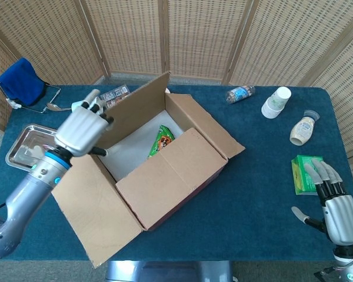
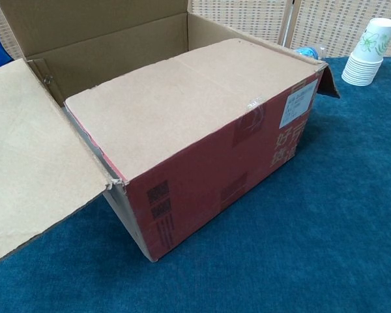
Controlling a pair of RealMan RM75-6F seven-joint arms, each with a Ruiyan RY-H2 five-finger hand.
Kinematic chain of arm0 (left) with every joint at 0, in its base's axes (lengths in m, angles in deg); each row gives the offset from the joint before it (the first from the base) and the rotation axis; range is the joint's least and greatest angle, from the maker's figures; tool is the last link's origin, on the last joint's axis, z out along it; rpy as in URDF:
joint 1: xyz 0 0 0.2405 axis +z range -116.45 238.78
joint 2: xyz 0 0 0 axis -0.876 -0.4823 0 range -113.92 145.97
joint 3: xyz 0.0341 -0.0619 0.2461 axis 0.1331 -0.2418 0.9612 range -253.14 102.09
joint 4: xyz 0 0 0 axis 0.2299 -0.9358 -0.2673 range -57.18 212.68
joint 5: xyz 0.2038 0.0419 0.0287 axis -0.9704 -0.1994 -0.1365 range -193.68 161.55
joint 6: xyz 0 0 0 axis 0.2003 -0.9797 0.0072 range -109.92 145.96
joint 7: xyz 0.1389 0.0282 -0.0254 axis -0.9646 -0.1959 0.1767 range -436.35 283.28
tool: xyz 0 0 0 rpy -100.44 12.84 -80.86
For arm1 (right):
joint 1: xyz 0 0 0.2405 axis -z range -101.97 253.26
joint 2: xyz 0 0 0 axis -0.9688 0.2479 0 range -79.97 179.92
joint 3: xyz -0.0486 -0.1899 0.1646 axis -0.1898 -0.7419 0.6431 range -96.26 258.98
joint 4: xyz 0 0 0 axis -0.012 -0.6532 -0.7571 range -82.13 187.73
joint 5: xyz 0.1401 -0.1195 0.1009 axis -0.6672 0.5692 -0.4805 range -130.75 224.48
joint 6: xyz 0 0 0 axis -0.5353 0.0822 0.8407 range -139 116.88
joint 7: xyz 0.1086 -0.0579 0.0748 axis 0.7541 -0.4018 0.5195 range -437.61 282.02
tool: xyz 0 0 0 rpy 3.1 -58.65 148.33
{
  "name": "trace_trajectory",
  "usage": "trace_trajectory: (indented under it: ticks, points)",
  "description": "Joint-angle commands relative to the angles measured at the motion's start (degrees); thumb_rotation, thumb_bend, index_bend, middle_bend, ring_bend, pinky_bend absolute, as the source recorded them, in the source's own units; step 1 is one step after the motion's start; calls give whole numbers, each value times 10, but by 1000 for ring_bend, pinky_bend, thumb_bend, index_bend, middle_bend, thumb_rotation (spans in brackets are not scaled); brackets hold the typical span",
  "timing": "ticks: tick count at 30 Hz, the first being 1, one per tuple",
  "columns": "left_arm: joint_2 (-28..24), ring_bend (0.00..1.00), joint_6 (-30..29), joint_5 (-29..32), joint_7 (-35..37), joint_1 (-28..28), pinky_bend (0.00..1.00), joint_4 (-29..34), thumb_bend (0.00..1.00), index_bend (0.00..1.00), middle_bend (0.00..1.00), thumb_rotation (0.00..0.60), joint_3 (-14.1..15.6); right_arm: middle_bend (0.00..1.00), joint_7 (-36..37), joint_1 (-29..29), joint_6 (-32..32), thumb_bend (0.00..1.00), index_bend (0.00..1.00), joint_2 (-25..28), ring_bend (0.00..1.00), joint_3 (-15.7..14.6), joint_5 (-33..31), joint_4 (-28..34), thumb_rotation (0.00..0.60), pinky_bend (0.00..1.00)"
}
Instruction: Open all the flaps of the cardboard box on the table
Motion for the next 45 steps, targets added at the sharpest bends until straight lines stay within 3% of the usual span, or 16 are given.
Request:
trace_trajectory:
  ticks: [1, 13, 24, 30, 34, 37, 45]
  points:
    - [-11, 222, -3, -4, 17, 15, 54, -20, 0, 476, 563, 178, -6, 0, -2, -1, -2, 0, 0, -1, 0, -1, 1, 0, 600, 117]
    - [-39, 222, 4, 2, 40, 66, 47, -84, 0, 478, 563, 185, 4, 0, -4, -4, -10, 0, 0, -3, 0, -4, 2, 0, 600, 117]
    - [13, 222, 41, 5, 62, 105, 35, -178, 0, 483, 555, 179, 27, 0, -7, -6, -16, 0, 0, -6, 0, -7, 3, 1, 600, 117]
    - [38, 207, 53, -4, 78, 116, 0, -194, 0, 484, 536, 174, 28, 0, -8, -7, -18, 0, 0, -6, 0, -9, 6, 2, 600, 118]
    - [41, 207, 54, -5, 117, 120, 17, -179, 0, 484, 516, 178, 8, 0, -5, -7, -19, 0, 0, -5, 0, -10, 5, 2, 600, 117]
    - [31, 220, 70, 9, 163, 121, 127, -152, 0, 478, 479, 180, -13, 0, -2, -7, -18, 0, 0, -4, 0, -9, 5, 2, 600, 117]
    - [5, 248, 172, 70, 310, 104, 301, -84, 0, 460, 423, 180, -77, 0, -2, -8, -19, 0, 0, -4, 0, -12, 8, 2, 600, 117]
